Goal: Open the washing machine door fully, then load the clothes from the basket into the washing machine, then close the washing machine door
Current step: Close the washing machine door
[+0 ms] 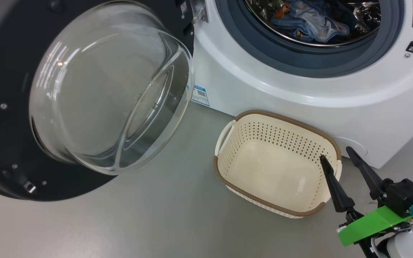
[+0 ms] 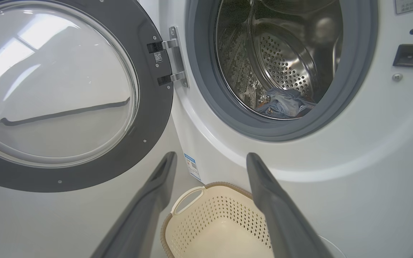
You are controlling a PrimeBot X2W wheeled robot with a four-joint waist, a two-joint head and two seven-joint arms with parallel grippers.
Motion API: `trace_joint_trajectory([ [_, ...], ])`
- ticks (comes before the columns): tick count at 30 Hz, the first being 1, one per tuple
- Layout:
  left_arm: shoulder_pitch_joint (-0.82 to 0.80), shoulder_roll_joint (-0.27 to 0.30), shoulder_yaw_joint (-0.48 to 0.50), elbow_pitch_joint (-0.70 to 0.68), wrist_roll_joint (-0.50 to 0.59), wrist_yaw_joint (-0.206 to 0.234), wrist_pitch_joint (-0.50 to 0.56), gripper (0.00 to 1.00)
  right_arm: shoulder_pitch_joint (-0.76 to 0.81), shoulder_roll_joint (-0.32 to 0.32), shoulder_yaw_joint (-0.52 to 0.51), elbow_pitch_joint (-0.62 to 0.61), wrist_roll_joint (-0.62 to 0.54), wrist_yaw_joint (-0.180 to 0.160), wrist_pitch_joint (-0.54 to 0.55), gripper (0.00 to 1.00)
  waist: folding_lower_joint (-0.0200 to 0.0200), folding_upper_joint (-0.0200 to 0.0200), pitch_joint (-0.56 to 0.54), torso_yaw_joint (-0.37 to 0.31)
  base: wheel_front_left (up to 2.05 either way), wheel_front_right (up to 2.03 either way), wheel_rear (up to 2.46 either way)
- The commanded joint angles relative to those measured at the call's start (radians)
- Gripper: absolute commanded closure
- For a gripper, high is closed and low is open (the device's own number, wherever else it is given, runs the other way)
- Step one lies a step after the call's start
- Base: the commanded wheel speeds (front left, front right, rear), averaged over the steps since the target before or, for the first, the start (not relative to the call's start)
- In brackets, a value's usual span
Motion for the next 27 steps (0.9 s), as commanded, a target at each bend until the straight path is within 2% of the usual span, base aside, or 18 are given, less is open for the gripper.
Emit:
trace_joint_trajectory([
  [1, 0.001, 0.042, 0.021, -0.049, 0.013, -0.001, 0.031, 1.00, 0.012, -0.004, 0.011, -0.021, 0.004, 0.005, -0.008, 0.00, 0.0000, 0.0000, -0.007, 0.000, 0.00, 0.00, 0.00],
  [9, 0.047, 0.032, 0.012, -0.163, 0.042, -0.001, 0.128, 1.00, 0.040, 0.006, 0.000, -0.021, 0.010, 0.005, -0.008, 0.00, 0.0000, 0.0000, -0.052, 0.001, 0.00, 0.00, 0.00],
  [19, 0.098, -0.008, 0.013, -0.297, 0.042, -0.001, 0.217, 1.00, 0.083, 0.018, -0.033, -0.019, 0.015, 0.005, -0.008, 0.00, 0.0000, 0.0000, -0.107, -0.009, 0.00, 0.00, 0.00],
  [27, 0.120, -0.055, 0.006, -0.399, 0.032, -0.001, 0.292, 1.00, 0.108, 0.034, -0.060, -0.017, 0.012, 0.005, -0.008, 0.00, 0.0000, 0.0000, -0.132, -0.047, 0.00, 0.00, 0.00],
])
